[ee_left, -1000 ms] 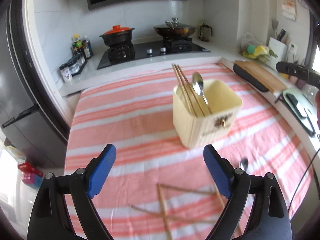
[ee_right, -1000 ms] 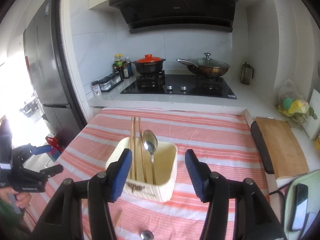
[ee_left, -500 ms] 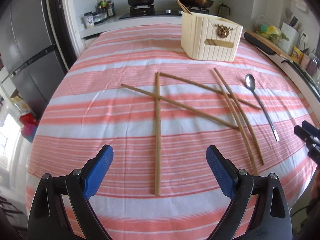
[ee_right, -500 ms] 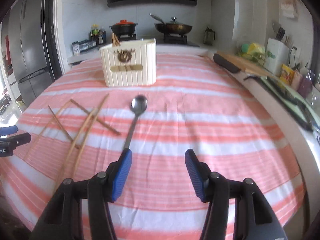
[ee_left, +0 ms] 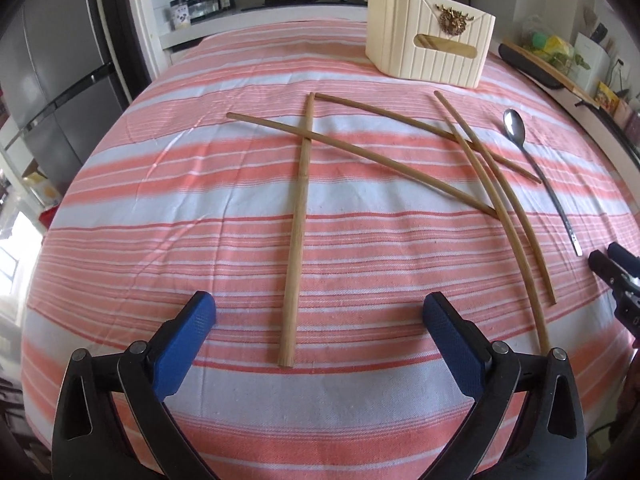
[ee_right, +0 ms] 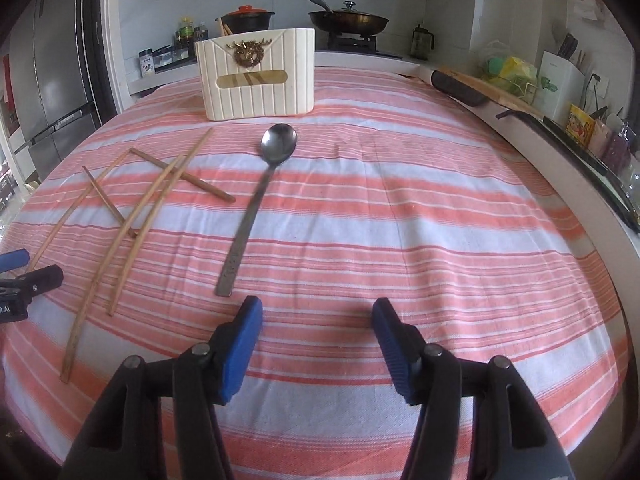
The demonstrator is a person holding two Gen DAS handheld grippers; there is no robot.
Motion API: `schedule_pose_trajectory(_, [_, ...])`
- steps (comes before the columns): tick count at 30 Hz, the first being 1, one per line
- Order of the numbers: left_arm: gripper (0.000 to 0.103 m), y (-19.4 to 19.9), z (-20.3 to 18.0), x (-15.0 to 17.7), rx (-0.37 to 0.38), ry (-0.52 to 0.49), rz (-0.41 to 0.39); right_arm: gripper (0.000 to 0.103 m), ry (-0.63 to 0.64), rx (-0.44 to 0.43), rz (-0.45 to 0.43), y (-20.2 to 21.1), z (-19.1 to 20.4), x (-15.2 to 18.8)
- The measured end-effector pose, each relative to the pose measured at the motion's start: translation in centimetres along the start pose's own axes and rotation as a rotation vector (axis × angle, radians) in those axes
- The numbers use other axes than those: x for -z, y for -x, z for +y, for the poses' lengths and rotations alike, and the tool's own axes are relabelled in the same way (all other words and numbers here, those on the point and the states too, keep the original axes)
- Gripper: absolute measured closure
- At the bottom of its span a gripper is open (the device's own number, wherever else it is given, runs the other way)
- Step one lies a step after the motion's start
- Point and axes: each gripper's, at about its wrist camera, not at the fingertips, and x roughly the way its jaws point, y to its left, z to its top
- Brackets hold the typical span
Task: Organize utensils
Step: 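Withdraw both open tools back over the loose chopsticks and spoon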
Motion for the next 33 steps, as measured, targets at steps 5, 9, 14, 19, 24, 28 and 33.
schedule_pose_trajectory(5, [0.0,0.01,-0.09,-0.15,0.004,0.0,-0.006,0.043,-0.002,-0.001,-0.027,-0.05,0.0,0.1])
schedule_pose_trajectory(9, [0.0,0.01,-0.15,-0.25,0.004,0.001,-0.006,0.043,-0.002,0.003,-0.036,-0.03,0.07,0.17])
schedule_pose_trajectory(14, [0.0,-0.1,-0.13,-0.3,0.003,-0.001,-0.002,0.043,-0.001,0.003,-0.035,-0.05,0.07,0.22])
schedule_pose_trajectory(19, [0.0,-0.18,-0.1,-0.35,0.002,-0.002,0.002,0.043,0.0,0.004,-0.036,-0.03,0.04,0.23])
schedule_pose_trajectory(24, [0.0,-0.32,-0.18,-0.45,-0.011,0.012,0.007,0.043,-0.001,0.003,-0.036,-0.04,0.05,0.26])
schedule_pose_trajectory(28, [0.0,-0.32,-0.21,-0.44,-0.014,0.012,0.009,0.043,-0.001,0.003,-0.036,-0.02,0.02,0.25])
schedule_pose_trajectory(33, [0.0,-0.06,-0.34,-0.37,-0.006,-0.006,0.024,0.043,-0.001,0.002,-0.038,-0.02,0.01,0.28])
